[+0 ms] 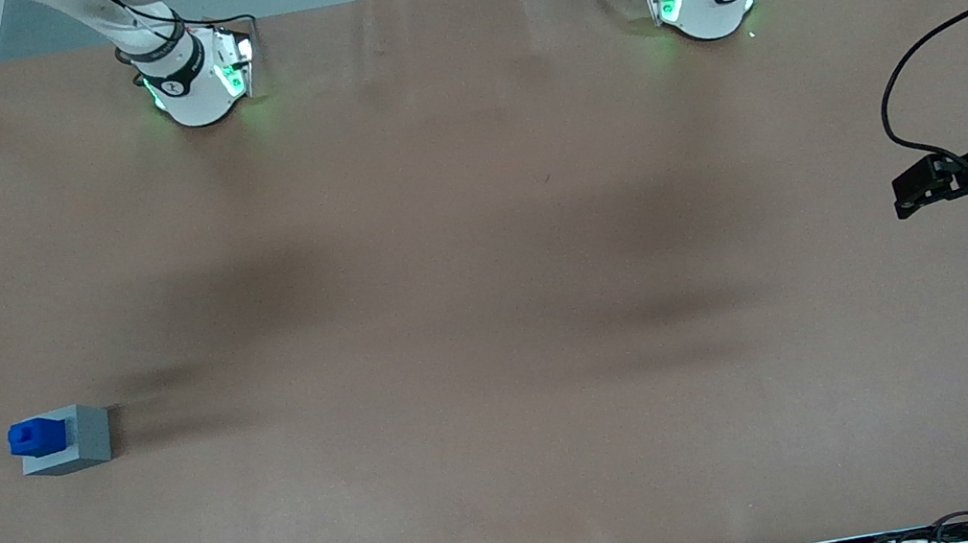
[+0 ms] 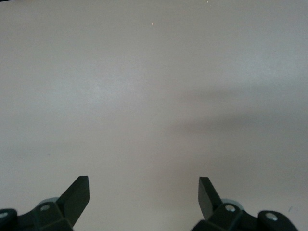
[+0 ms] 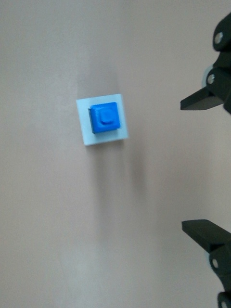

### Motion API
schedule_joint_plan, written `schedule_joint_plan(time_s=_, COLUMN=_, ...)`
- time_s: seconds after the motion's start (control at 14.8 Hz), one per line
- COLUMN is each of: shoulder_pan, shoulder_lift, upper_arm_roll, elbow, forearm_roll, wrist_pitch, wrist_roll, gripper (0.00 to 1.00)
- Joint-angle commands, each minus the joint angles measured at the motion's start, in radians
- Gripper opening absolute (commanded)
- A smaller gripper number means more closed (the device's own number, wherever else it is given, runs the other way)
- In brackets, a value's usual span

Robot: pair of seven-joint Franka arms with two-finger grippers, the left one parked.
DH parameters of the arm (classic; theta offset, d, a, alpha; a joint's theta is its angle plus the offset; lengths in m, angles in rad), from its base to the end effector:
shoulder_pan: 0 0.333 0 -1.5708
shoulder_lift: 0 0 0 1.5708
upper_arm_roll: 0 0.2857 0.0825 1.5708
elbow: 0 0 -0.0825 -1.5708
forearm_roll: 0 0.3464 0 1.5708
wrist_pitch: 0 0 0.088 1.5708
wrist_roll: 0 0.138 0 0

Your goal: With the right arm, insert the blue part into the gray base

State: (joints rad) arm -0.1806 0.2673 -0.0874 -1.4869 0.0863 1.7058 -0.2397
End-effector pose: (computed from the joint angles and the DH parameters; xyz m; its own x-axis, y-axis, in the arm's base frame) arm 0.5748 -0.1417 0.4634 0.9988 -0.0382 -0.0316 -0.0404 -0.9966 -0.0713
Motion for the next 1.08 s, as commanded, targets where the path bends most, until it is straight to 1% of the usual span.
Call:
schedule_joint_plan(time_s=0.0, shoulder_pan=0.026, shoulder_lift=-0.163, upper_arm_roll=0.003, elbow=-0.085, forearm_roll=0.006, wrist_pitch=-0.049, wrist_roll=0.040, gripper=1.00)
schedule_joint_plan(time_s=0.14, shoulder_pan=0.056, shoulder_lift=-0.248, upper_arm_roll=0.003, elbow=-0.090, forearm_roll=0.001, wrist_pitch=-0.113, wrist_roll=0.097, gripper=1.00)
schedule_joint_plan(time_s=0.27, shoulder_pan=0.069, shoulder_lift=-0.290, upper_arm_roll=0.006, elbow=-0.078, forearm_roll=-0.006, wrist_pitch=-0.164, wrist_roll=0.152, gripper=1.00)
schedule_joint_plan(time_s=0.41, shoulder_pan=0.075, shoulder_lift=-0.283, upper_arm_roll=0.005, elbow=-0.020, forearm_roll=-0.010, wrist_pitch=-0.184, wrist_roll=0.161, gripper=1.00)
schedule_joint_plan(time_s=0.68, shoulder_pan=0.098, shoulder_lift=-0.281, upper_arm_roll=0.005, elbow=-0.018, forearm_roll=-0.017, wrist_pitch=-0.186, wrist_roll=0.207, gripper=1.00)
schedule_joint_plan(time_s=0.88, shoulder_pan=0.139, shoulder_lift=-0.280, upper_arm_roll=0.005, elbow=-0.015, forearm_roll=-0.083, wrist_pitch=-0.184, wrist_roll=0.259, gripper=1.00)
schedule_joint_plan(time_s=1.02, shoulder_pan=0.139, shoulder_lift=-0.278, upper_arm_roll=0.005, elbow=-0.015, forearm_roll=-0.085, wrist_pitch=-0.184, wrist_roll=0.263, gripper=1.00)
